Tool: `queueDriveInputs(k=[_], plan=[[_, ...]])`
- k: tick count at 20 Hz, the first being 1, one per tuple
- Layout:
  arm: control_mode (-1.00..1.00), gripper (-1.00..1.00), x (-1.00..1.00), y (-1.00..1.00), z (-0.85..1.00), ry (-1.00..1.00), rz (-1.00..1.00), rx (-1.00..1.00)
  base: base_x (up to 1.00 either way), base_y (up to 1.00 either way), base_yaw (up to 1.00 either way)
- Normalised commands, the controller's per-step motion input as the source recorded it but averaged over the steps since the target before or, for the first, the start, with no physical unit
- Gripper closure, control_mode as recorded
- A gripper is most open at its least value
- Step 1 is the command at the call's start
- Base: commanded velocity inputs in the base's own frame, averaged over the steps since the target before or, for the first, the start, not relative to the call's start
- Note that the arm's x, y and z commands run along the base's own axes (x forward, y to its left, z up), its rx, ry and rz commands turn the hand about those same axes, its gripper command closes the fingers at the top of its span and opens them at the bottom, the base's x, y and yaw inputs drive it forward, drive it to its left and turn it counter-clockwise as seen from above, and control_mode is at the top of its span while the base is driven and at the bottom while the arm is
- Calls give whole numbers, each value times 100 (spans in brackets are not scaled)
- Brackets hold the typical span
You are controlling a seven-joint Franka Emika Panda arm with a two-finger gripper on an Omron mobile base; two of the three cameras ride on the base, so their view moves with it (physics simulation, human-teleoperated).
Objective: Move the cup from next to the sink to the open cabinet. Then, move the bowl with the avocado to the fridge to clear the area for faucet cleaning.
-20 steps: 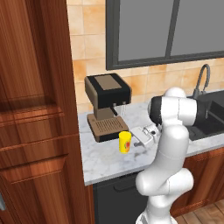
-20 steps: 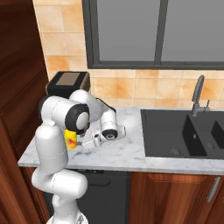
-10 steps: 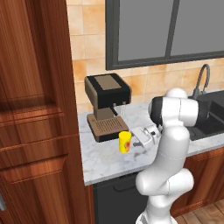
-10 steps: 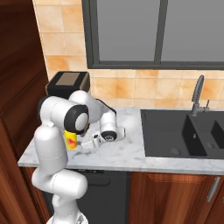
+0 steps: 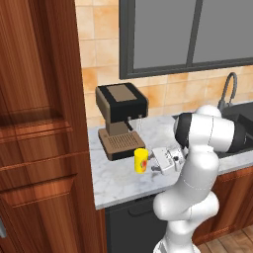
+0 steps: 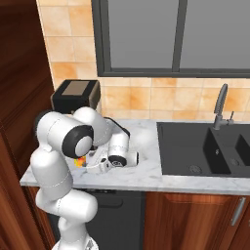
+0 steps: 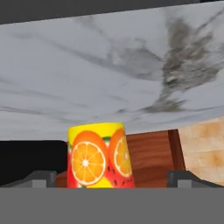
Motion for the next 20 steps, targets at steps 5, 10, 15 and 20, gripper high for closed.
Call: queueDriveInputs(k=[5, 10, 15, 20], plan=[[-100, -100, 22, 2, 0, 0, -5, 0, 0, 0, 0], [-100, -100, 6, 14, 0, 1, -7, 0, 0, 0, 0], [-100, -100, -7, 39, 0, 7, -2, 0, 0, 0, 0], [-100, -100, 3, 19, 0, 6, -1, 0, 0, 0, 0]])
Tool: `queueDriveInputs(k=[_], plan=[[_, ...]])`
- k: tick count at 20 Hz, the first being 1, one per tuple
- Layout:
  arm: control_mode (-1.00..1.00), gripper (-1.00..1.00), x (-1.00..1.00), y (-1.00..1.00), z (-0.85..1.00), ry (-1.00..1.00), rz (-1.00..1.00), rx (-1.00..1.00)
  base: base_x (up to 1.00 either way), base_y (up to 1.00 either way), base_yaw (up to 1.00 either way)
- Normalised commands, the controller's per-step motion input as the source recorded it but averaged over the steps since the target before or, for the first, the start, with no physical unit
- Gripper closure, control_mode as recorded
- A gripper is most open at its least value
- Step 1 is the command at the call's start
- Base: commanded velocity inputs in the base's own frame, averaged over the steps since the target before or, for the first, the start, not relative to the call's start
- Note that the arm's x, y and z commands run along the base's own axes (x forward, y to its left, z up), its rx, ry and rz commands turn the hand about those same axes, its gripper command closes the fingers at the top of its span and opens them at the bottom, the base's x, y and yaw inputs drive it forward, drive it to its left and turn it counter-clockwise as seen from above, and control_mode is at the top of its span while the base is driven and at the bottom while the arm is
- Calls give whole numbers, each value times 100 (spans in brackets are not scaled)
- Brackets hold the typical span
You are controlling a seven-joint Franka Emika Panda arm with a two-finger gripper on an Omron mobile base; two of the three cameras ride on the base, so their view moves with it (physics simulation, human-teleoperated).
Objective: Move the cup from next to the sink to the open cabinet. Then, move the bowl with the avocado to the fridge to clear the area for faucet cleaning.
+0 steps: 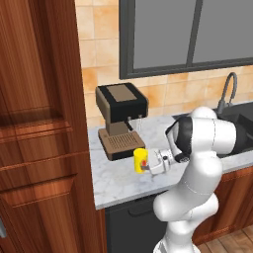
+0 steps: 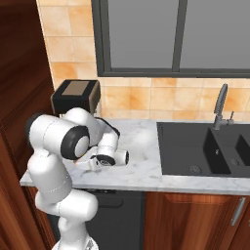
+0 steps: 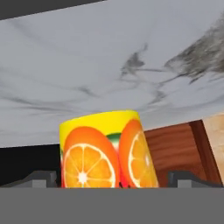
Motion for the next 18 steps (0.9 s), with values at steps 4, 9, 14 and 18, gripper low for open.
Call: queueDriveInputs(k=[4, 9, 14, 18], plan=[[-100, 100, 7, 25, 0, 4, -1, 0, 0, 0, 0], [-100, 100, -17, 0, 55, -1, -1, 4, 0, 0, 0], [-100, 100, -39, 0, 100, 0, -9, 14, 0, 0, 0], [-100, 100, -52, -11, 100, 0, -18, 28, 0, 0, 0]])
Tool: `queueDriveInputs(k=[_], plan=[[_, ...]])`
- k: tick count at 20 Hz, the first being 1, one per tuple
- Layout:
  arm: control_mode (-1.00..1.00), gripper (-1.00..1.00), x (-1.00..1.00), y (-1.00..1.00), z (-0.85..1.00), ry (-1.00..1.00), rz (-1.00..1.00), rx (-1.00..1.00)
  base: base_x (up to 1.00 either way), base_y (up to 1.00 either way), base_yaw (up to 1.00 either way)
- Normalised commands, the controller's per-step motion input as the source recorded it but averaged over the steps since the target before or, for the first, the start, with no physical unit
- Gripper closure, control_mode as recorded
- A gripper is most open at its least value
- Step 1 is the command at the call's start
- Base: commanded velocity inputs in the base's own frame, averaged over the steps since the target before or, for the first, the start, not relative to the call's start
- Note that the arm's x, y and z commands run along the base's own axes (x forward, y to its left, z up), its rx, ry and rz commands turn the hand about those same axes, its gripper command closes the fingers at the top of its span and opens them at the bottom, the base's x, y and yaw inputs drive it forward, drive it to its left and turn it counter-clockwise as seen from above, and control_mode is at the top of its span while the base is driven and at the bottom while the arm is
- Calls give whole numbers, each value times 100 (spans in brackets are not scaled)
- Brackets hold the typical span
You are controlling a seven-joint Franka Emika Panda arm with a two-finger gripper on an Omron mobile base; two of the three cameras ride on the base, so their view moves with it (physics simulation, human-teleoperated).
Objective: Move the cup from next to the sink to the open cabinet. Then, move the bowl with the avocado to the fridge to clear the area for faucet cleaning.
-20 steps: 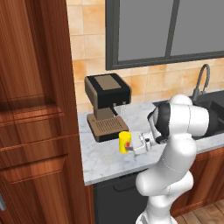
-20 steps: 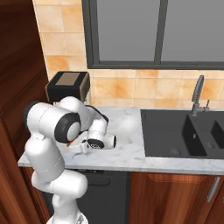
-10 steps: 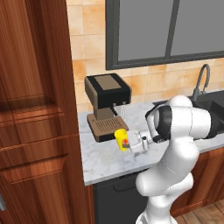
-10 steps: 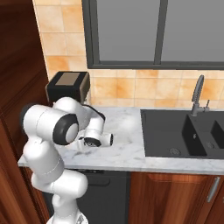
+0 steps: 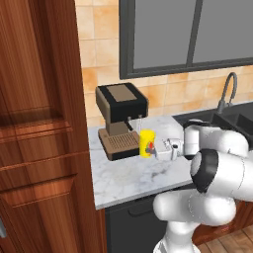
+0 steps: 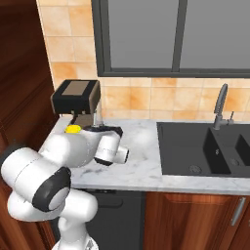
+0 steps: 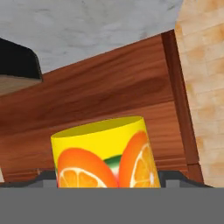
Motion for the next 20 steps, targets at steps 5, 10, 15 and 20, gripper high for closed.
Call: queueDriveInputs(k=[5, 10, 15, 20], plan=[[-100, 100, -53, -20, 80, -1, -20, 22, 0, 0, 0], [100, 100, -37, -21, 11, -1, -19, 11, -41, -11, -41], [100, 100, 0, 0, 0, 0, 0, 0, -35, -1, -85], [100, 100, 0, 0, 0, 0, 0, 0, -1, 0, -96]])
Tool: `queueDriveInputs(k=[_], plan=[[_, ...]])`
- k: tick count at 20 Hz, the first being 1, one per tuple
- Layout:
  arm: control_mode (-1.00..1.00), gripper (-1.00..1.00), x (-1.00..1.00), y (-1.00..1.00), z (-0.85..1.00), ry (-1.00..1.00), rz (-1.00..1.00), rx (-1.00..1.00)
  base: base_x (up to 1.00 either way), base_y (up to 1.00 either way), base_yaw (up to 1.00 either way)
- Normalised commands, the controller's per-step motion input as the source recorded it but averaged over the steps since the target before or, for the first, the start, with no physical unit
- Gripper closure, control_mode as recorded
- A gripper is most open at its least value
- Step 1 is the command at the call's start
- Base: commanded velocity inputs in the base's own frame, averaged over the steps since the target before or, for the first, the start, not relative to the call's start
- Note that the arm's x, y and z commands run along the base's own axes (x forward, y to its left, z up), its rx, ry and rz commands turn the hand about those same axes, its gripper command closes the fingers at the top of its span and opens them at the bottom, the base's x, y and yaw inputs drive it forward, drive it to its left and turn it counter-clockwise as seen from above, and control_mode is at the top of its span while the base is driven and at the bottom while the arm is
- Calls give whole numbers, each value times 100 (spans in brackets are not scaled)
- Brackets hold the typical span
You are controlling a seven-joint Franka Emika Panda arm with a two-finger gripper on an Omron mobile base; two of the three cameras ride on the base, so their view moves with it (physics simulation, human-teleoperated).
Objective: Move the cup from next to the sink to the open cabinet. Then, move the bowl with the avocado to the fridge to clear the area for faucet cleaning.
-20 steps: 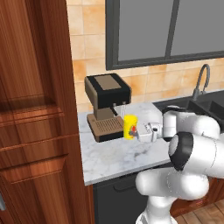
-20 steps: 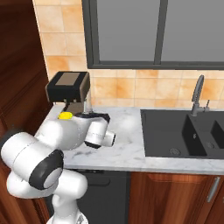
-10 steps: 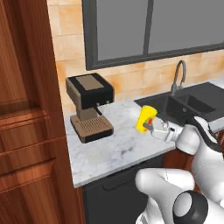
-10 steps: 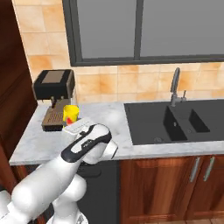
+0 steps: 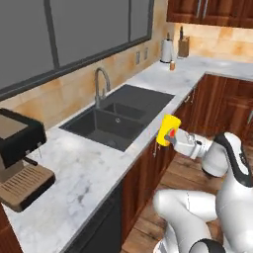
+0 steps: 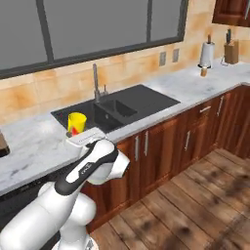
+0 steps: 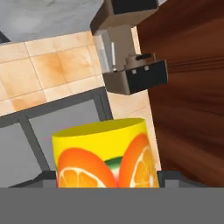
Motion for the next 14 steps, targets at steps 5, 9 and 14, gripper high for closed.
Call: queueDriveInputs(k=[5, 9, 14], plan=[[100, 100, 0, 0, 0, 0, 0, 0, 0, 0, -100], [100, 100, 0, 0, 0, 0, 0, 0, 8, 0, -98], [100, 100, 0, 0, 0, 0, 0, 0, 93, -2, -67]])
